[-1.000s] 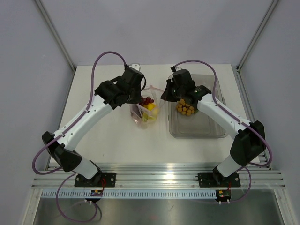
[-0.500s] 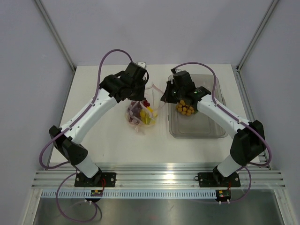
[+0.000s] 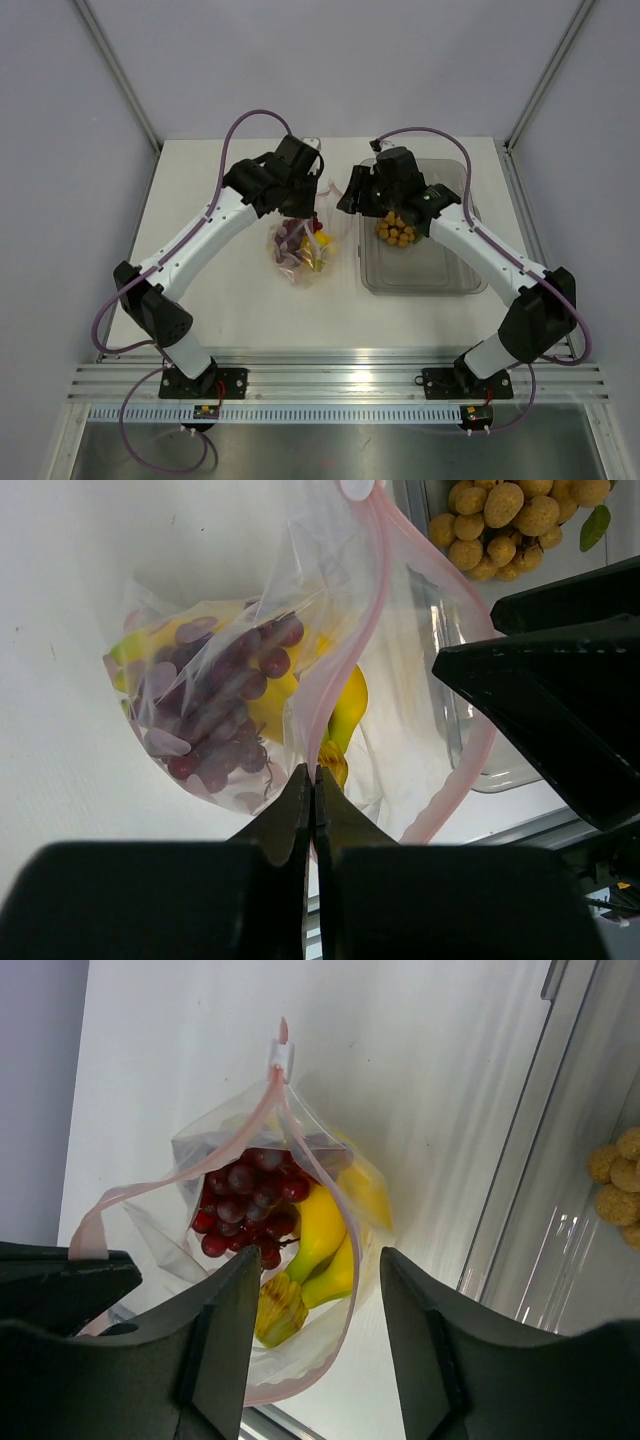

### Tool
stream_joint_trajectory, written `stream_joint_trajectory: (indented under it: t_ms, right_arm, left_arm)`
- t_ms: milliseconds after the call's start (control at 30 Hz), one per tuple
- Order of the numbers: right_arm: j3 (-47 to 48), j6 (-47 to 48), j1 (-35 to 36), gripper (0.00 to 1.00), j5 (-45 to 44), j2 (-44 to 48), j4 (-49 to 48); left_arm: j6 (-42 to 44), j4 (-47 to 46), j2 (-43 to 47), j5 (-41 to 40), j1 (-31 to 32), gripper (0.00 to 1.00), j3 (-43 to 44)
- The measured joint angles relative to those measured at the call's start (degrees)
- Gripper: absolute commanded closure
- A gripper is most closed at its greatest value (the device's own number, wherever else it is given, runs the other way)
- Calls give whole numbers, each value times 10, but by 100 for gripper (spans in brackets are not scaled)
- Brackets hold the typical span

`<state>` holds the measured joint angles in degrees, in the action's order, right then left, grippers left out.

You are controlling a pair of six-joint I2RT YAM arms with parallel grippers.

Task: Place the food in the zip-top bag and seal the zipper
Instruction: Adjust the zipper food storage bag at the center of the board, then pick up the fake fruit from the bin.

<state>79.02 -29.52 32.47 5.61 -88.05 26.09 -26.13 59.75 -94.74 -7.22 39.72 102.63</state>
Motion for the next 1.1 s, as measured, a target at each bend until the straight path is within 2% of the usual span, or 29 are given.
stream_joint_trajectory:
  t_ms: [167, 267, 400, 567, 667, 733, 900, 1100]
  right_arm:
    - [2, 4, 0, 31, -16, 29, 10]
    - [1, 9, -16, 30, -36, 66, 24]
    - [-34, 0, -91, 26, -63, 129, 18]
    - [-177, -69, -236, 27, -51, 176, -35]
    - [-263, -129, -307, 29, -23, 154, -61]
    - [-287, -164, -329, 29, -11, 122, -66]
    - [-286, -237, -336, 30, -10, 61, -103]
    - [-282, -328, -336, 33, -65, 17, -132]
  left_arm:
    - [2, 1, -3, 2, 0, 100, 7]
    - [3, 2, -4, 4, 0, 100, 11]
    - [3, 1, -4, 5, 0, 100, 13]
    - [3, 1, -4, 8, 0, 100, 13]
    - [4, 1, -4, 9, 0, 100, 13]
    - [4, 1, -4, 9, 0, 100, 13]
    - [6, 1, -7, 11, 0, 100, 13]
    - [9, 1, -11, 13, 0, 100, 13]
